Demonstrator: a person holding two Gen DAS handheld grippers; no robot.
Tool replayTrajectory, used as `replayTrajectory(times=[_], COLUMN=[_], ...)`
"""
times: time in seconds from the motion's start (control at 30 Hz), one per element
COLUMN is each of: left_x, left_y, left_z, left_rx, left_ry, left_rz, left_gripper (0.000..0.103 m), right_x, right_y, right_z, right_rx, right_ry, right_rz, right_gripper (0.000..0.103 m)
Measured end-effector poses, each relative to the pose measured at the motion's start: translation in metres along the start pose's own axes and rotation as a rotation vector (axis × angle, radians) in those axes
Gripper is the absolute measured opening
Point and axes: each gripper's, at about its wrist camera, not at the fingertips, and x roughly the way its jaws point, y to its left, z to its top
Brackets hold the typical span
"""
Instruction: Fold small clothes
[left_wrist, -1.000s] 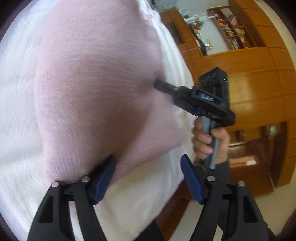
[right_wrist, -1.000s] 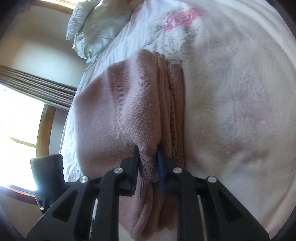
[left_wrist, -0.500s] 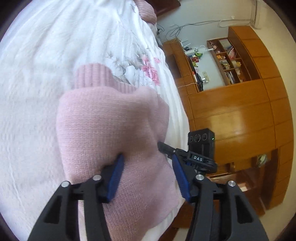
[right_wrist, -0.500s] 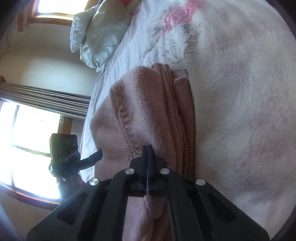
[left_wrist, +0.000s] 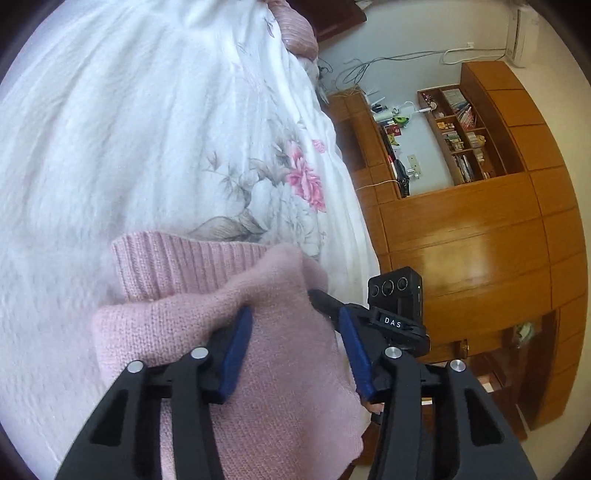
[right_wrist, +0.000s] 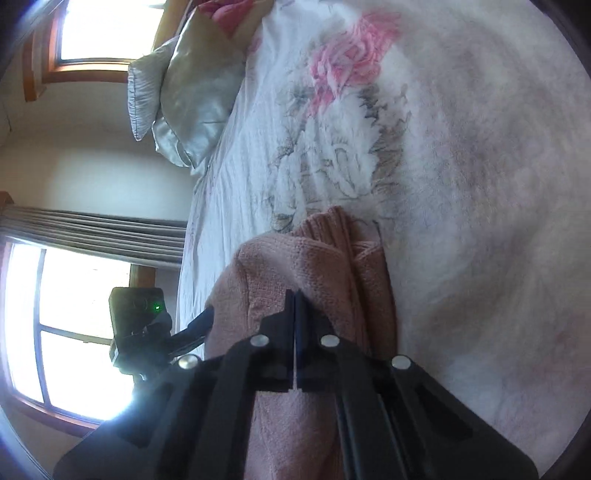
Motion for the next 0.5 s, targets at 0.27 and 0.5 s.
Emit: replayTrajectory(times=[0.27, 0.5], left_x=[0.001, -0.025], left_y=[-0.036, -0.027], left_z=[-0.083, -0.109], left_rx=[0.188, 0.159], left_ry=[0.174, 0.118], left_rz=[-0.12, -0.182], left_gripper=[0.073, 0.073], right_x=[-0.01, -0.041], right_y=[0.016, 0.031], right_z=[-0.086, -0.114], right_rx=[-0.115, -0.157], right_ry=[0.144, 0.099], right_rz=[0.113, 0.091], right_gripper=[0.013, 0.022])
